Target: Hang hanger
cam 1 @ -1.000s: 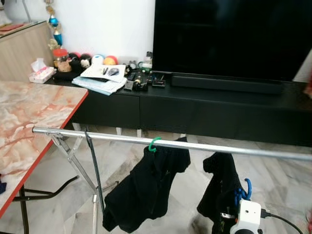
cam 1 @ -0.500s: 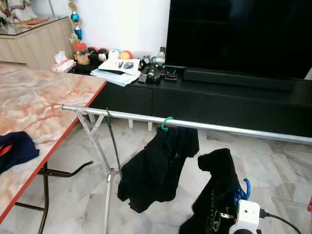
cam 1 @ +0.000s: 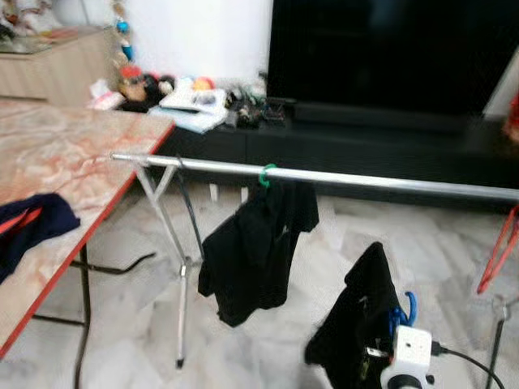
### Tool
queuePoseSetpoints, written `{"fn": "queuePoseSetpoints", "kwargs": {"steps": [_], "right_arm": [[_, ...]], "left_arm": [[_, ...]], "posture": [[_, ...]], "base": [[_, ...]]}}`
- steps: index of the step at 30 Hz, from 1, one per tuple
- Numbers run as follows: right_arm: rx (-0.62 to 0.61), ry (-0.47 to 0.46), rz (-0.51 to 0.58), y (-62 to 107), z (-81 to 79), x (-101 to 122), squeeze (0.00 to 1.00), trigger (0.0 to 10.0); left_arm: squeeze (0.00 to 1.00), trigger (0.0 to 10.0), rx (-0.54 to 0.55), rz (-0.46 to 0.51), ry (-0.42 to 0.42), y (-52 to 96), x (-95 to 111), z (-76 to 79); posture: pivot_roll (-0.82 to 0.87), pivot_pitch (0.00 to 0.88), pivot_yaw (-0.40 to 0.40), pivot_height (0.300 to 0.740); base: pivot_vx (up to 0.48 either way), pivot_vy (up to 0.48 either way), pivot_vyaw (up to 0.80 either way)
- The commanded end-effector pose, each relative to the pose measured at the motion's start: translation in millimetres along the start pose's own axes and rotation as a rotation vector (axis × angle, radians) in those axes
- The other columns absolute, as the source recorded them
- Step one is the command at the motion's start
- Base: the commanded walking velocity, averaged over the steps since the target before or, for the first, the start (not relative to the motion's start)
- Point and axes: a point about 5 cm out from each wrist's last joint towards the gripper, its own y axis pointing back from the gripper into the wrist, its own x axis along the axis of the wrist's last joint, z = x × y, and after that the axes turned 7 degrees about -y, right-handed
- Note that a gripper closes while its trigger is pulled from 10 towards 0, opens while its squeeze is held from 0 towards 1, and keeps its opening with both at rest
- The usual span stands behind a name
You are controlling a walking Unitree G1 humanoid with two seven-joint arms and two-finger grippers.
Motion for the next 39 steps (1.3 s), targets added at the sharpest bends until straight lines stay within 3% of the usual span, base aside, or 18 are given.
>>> {"fn": "queuePoseSetpoints", "kwargs": {"steps": [1,17,26,32,36,37,39], "right_arm": [[0.002,-0.016,0.027,-3.4,-3.3,7,0.0,10.0],[-0.002,-0.01,0.02,-6.8,-1.5,10,0.0,10.0],[0.026,0.008,-0.02,-11.3,-2.8,10,0.0,10.0],[0.037,0.052,-0.059,-15.6,-0.1,12,0.0,10.0],[0.11,0.151,-0.134,-18.9,0.2,10,0.0,10.0],[0.126,0.174,-0.146,-19.9,0.8,11,0.0,10.0],[0.155,0.233,-0.167,-23.0,3.6,15,0.0,10.0]], "left_arm": [[0.0,10.0,0.009,0.0,-0.011,0.1,2,-4.3],[0.0,10.0,0.01,0.003,-0.012,0.0,3,-4.6],[0.0,10.0,0.024,0.01,-0.009,-0.2,4,-4.6],[0.0,10.0,0.05,0.042,-0.008,-0.2,8,-5.7],[0.0,10.0,0.082,0.09,-0.036,0.2,13,-7.0],[0.0,10.0,0.087,0.104,-0.05,0.3,14,-7.2],[0.0,10.0,0.075,0.294,-0.097,-0.6,60,-6.1]], "posture": [[0.14,0.0,-0.023,0.74],[0.13,0.0,-0.023,0.74],[0.14,0.0,-0.028,0.74],[0.14,0.0,-0.031,0.74],[0.14,0.0,-0.031,0.74],[0.14,0.0,-0.03,0.74],[0.13,0.0,-0.029,0.74]], "base": [[-0.285,0.0,0.0],[-0.282,0.0,0.0],[0.0,0.0,0.0],[0.0,0.0,0.0],[0.0,0.0,0.0],[0.0,0.0,0.0],[0.0,0.0,0.0]]}}
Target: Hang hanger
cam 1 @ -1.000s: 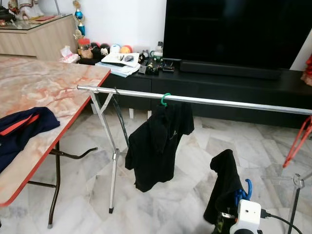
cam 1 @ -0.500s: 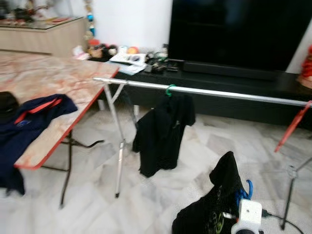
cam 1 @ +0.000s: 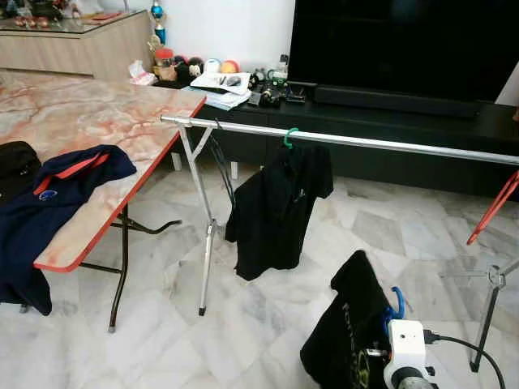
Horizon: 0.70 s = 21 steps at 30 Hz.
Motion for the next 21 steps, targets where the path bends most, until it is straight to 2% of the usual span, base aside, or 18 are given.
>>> {"fn": "queuePoseSetpoints", "kwargs": {"steps": [1,2,3,5,7,8,9,11,13,19,20,21], "right_arm": [[0.038,0.06,-0.009,-4.4,3.8,11,0.0,10.0],[0.038,0.06,-0.009,-4.4,3.8,11,0.0,10.0],[0.072,0.08,-0.008,-6.7,7.7,20,0.0,10.0],[0.083,0.09,-0.01,-7.4,8.9,22,0.0,10.0],[0.191,0.227,-0.046,-8.8,15.4,35,0.0,10.0],[0.191,0.227,-0.046,-8.8,15.4,35,0.0,10.0],[0.216,0.247,-0.042,-9.1,17.4,41,0.0,10.0],[0.256,0.271,-0.04,-8.7,18.7,47,0.0,10.0],[0.341,0.314,-0.042,-7.2,19.9,58,0.0,10.0],[0.581,0.445,-0.086,3.9,19.9,65,0.0,10.0],[0.647,0.488,-0.106,8.0,21.4,66,0.0,10.0],[0.664,0.504,-0.114,9.2,22.1,67,0.0,10.0]], "left_arm": [[0.0,10.0,0.004,0.222,-0.09,-7.5,57,-6.4],[0.0,10.0,0.004,0.222,-0.09,-7.5,57,-6.4],[0.0,10.0,0.021,0.349,-0.142,-7.2,92,-16.9],[0.0,10.0,0.024,0.381,-0.153,-6.3,100,-19.8],[0.0,10.0,-0.048,0.582,-0.287,2.5,149,-19.1],[0.0,10.0,-0.048,0.582,-0.287,2.5,149,-19.1],[0.0,10.0,-0.092,0.633,-0.339,5.9,160,-14.6],[0.0,10.0,-0.15,0.68,-0.399,9.8,170,-7.4],[0.0,10.0,-0.223,0.732,-0.511,16.0,182,4.9],[0.0,10.0,-0.388,0.75,-0.662,24.5,191,27.7],[0.0,10.0,-0.453,0.745,-0.685,27.4,191,34.7],[0.0,10.0,-0.475,0.745,-0.685,28.5,191,37.1]], "posture": [[0.13,0.0,-0.028,0.74],[0.13,0.0,-0.028,0.74],[0.13,0.0,-0.026,0.74],[0.13,0.0,-0.026,0.74],[0.12,0.0,-0.031,0.74],[0.12,0.0,-0.031,0.74],[0.12,0.0,-0.031,0.74],[0.11,0.0,-0.031,0.74],[0.1,0.0,-0.034,0.74],[0.1,0.0,-0.058,0.74],[0.1,0.0,-0.066,0.74],[0.1,0.0,-0.069,0.74]], "base": [[0.0,0.0,0.0],[0.0,0.0,0.0],[0.0,0.0,0.0],[0.0,0.0,0.0],[0.0,0.0,0.0],[0.0,0.0,0.0],[0.0,0.0,0.0],[0.0,0.0,0.0],[0.0,0.0,0.0],[0.0,0.0,0.0],[0.0,0.0,0.0],[0.0,0.0,0.0]]}}
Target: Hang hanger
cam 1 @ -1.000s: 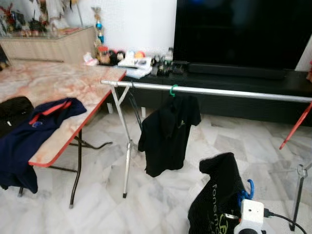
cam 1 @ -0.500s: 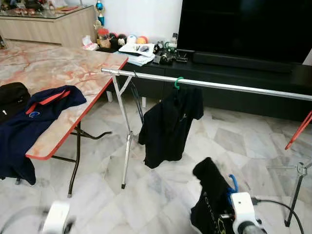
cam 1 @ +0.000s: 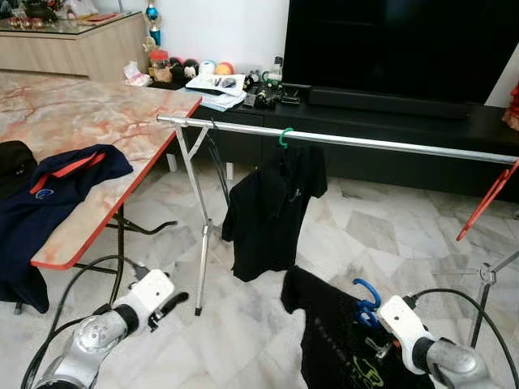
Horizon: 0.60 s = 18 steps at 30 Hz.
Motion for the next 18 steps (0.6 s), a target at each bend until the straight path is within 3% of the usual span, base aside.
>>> {"fn": "queuePoseSetpoints", "kwargs": {"steps": [1,6,9,10,13,18], "right_arm": [[0.082,0.074,-0.013,6.8,-0.4,4,0.0,10.0],[0.151,0.144,-0.027,13.8,0.5,11,0.0,10.0],[0.187,0.191,-0.012,15.0,-0.7,24,0.0,10.0],[0.213,0.215,-0.011,14.9,-5.3,29,0.0,10.0],[0.259,0.237,0.015,18.2,-14.1,34,0.0,10.0],[0.321,0.263,0.07,32.1,-23.9,46,0.0,10.0]], "left_arm": [[0.0,10.0,-0.105,0.013,0.011,-1.6,4,12.1],[0.0,10.0,-0.191,0.03,-0.027,-2.9,14,17.4],[0.0,10.0,-0.28,0.036,0.004,-3.7,18,26.4],[0.0,10.0,-0.311,0.023,-0.028,-5.0,19,30.4],[0.0,10.0,-0.301,0.012,-0.059,-7.9,20,31.6],[0.0,10.0,-0.31,0.027,-0.005,-10.4,27,33.9]], "posture": [[0.1,0.0,-0.075,0.74],[0.11,0.0,-0.082,0.74],[0.11,0.0,-0.095,0.74],[0.11,0.0,-0.097,0.74],[0.1,0.0,-0.092,0.74],[0.08,0.0,-0.081,0.74]], "base": [[0.0,0.0,0.0],[0.0,0.0,0.0],[0.0,0.0,0.0],[0.0,0.0,0.0],[0.0,0.0,0.0],[0.0,0.0,0.0]]}}
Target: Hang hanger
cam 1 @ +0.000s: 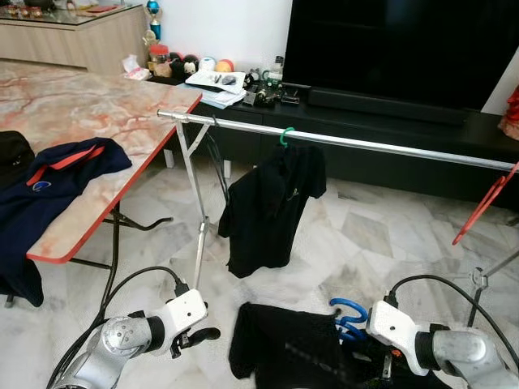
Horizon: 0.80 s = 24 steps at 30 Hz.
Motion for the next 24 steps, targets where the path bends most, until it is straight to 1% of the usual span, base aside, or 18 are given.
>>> {"fn": "queuePoseSetpoints", "kwargs": {"steps": [1,4,5,6,7,12,15,18,19,21,24], "right_arm": [[0.009,0.039,0.031,12.0,0.1,13,0.0,10.0],[0.008,0.05,0.034,15.7,-1.2,18,0.0,10.0],[0.0,0.045,0.039,17.9,-1.7,20,0.0,10.0],[0.0,0.045,0.039,17.9,-1.7,20,0.0,10.0],[-0.007,0.042,0.046,18.2,-2.3,21,0.0,10.0],[0.0,0.05,0.066,19.4,-8.3,29,0.0,10.0],[0.002,0.053,0.087,19.4,-10.0,35,0.0,10.0],[0.012,0.056,0.113,20.8,-12.2,41,0.0,10.0],[0.012,0.053,0.115,21.7,-12.2,43,0.0,10.0],[0.015,0.058,0.11,22.5,-12.5,43,0.0,10.0],[0.02,0.058,0.122,25.2,-13.9,45,0.0,10.0]], "left_arm": [[0.0,10.0,0.017,-0.004,-0.003,-0.7,3,-3.0],[0.0,10.0,0.047,-0.001,0.006,-2.0,4,-7.0],[0.0,10.0,0.05,0.017,0.032,-2.8,6,-7.5],[0.0,10.0,0.05,0.017,0.032,-2.8,6,-7.5],[0.0,10.0,0.021,0.028,0.046,-2.5,7,-5.0],[0.0,10.0,-0.028,0.028,0.032,0.4,8,-1.9],[0.0,10.0,-0.056,0.026,0.004,-0.6,11,-1.1],[0.0,10.0,-0.055,0.018,-0.018,-2.9,12,-2.7],[0.0,10.0,-0.059,0.035,0.006,-4.6,14,-3.1],[0.0,10.0,-0.063,0.046,0.018,-5.6,16,-3.4],[0.0,10.0,-0.085,0.047,0.015,-7.6,19,-1.8]], "posture": [[0.08,0.0,-0.075,0.74],[0.07,0.0,-0.072,0.74],[0.07,0.0,-0.072,0.74],[0.07,0.0,-0.072,0.74],[0.08,0.0,-0.067,0.74],[0.08,0.0,-0.052,0.74],[0.08,0.0,-0.046,0.74],[0.08,0.0,-0.044,0.74],[0.08,0.0,-0.043,0.74],[0.07,0.0,-0.041,0.74],[0.07,0.0,-0.042,0.74]], "base": [[0.0,0.0,0.0],[0.0,0.0,0.0],[0.0,0.0,0.0],[0.0,0.0,0.0],[0.0,0.0,0.0],[0.0,0.0,0.0],[0.0,0.0,0.0],[0.0,0.0,0.0],[0.0,0.0,0.0],[0.0,0.0,0.0],[0.0,0.0,0.0]]}}
